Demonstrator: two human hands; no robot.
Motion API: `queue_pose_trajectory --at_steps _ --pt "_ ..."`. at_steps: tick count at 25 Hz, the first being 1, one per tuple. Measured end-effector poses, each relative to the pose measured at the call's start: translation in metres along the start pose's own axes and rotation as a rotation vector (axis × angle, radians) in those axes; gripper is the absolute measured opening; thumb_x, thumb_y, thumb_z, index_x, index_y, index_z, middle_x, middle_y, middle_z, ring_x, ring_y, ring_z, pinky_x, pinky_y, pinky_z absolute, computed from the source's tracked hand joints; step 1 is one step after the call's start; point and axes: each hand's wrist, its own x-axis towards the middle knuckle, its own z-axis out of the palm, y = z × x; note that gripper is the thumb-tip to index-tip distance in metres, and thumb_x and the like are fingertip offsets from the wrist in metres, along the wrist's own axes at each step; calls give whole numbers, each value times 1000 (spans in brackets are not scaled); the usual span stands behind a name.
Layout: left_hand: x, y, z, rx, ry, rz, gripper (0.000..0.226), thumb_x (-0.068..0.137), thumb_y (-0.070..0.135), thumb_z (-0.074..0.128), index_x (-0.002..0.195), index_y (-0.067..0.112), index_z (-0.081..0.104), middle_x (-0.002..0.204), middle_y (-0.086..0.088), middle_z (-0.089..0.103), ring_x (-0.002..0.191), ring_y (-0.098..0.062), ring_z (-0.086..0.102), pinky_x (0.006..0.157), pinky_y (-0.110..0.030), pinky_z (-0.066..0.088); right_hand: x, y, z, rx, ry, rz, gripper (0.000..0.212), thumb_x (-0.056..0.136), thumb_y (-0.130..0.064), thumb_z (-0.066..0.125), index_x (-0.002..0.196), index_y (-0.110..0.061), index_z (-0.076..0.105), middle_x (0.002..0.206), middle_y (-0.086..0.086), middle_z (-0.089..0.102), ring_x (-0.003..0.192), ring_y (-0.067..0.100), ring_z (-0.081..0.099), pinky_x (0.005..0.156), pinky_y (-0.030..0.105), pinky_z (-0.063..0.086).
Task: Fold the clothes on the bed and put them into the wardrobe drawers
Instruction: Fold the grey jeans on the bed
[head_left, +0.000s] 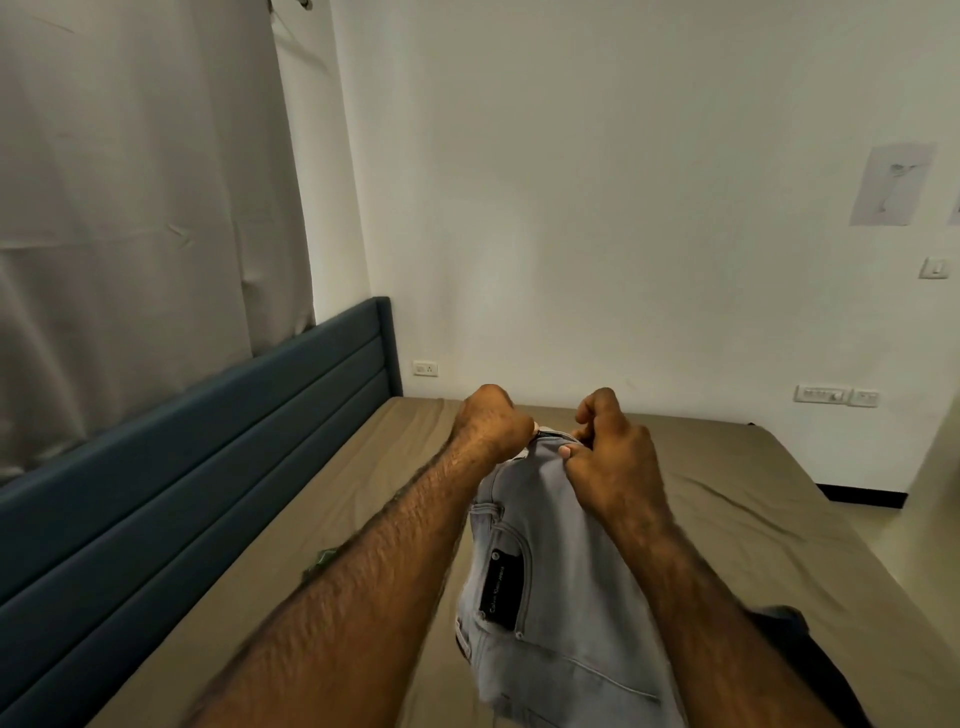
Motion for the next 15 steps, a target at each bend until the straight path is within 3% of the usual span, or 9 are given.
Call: queue_pose_trajectory --at_steps 3,6,9,11,13,15 --pt "1 -4 1 -73 -7 -3 16 90 22 78 98 10 71 98 -9 71 90 -24 68 77 -35 61 1 0 -4 -5 25 -8 42 82 -9 79 96 -31 45 80 -10 59 73 18 62 65 40 59" --pt "2 -10 4 -134 -32 -3 16 94 21 75 102 8 71 94 -8 67 82 -21 60 63 -30 48 1 1 -4 43 30 -1 39 83 -8 80 95 -30 50 81 -10 61 74 14 62 67 40 60" --pt "-3 -10 20 -133 -33 -25 15 95 21 71 96 7 70 87 -8 63 77 -23 59 64 -31 50 2 -2 -5 56 37 -35 41 80 -2 75 93 -29 48 76 -7 59 70 17 61 61 42 58" --pt "-2 -9 29 -171 -20 -50 17 94 22 72 86 7 70 79 -7 62 71 -23 56 63 -31 49 4 1 -7 37 57 -37 41 79 1 73 93 -26 46 75 -5 57 67 16 59 55 33 50" --pt "1 -11 28 -268 -65 -31 20 95 20 73 78 10 68 75 -5 60 69 -19 54 61 -28 45 6 6 -10 52 54 -31 39 81 1 76 93 -23 48 77 -3 59 68 14 59 57 28 47" --pt "-1 -19 26 -460 -194 81 19 99 16 72 81 13 68 80 -3 65 74 -14 57 65 -26 47 14 16 -16 155 29 63 34 82 1 78 93 -21 54 80 0 65 74 19 65 65 34 55"
